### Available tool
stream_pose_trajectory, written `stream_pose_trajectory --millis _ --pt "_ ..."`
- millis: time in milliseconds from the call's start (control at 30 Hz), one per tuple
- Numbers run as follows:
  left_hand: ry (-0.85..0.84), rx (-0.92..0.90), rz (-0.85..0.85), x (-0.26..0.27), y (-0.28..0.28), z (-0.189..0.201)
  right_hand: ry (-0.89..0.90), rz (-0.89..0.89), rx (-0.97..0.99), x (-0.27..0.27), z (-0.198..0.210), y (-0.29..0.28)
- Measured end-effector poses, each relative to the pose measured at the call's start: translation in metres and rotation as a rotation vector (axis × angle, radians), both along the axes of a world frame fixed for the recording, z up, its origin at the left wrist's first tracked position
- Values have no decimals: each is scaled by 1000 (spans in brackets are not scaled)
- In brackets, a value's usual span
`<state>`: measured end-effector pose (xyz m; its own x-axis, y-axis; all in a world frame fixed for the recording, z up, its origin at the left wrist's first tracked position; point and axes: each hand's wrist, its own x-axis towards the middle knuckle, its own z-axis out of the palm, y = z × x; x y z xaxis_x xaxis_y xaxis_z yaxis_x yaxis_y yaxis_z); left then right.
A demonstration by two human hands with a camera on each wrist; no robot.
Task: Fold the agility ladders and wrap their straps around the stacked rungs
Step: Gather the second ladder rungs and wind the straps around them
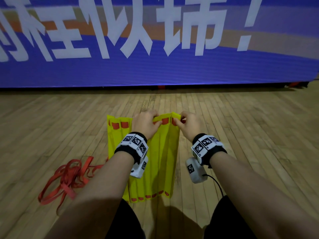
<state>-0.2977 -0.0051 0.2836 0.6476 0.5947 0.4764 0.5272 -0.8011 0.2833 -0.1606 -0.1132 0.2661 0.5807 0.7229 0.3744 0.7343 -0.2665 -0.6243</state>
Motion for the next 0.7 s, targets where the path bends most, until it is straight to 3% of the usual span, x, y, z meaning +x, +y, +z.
stream_pose_trajectory --millis 133,467,700 --pt "9 22 13 2 -9 0 -15 -37 13 -11 2 1" --pt "-36 -104 -150 -4 -7 0 132 96 25 -7 -1 3" --pt "25 -104 -180 -3 -5 1 188 130 16 -7 2 4"
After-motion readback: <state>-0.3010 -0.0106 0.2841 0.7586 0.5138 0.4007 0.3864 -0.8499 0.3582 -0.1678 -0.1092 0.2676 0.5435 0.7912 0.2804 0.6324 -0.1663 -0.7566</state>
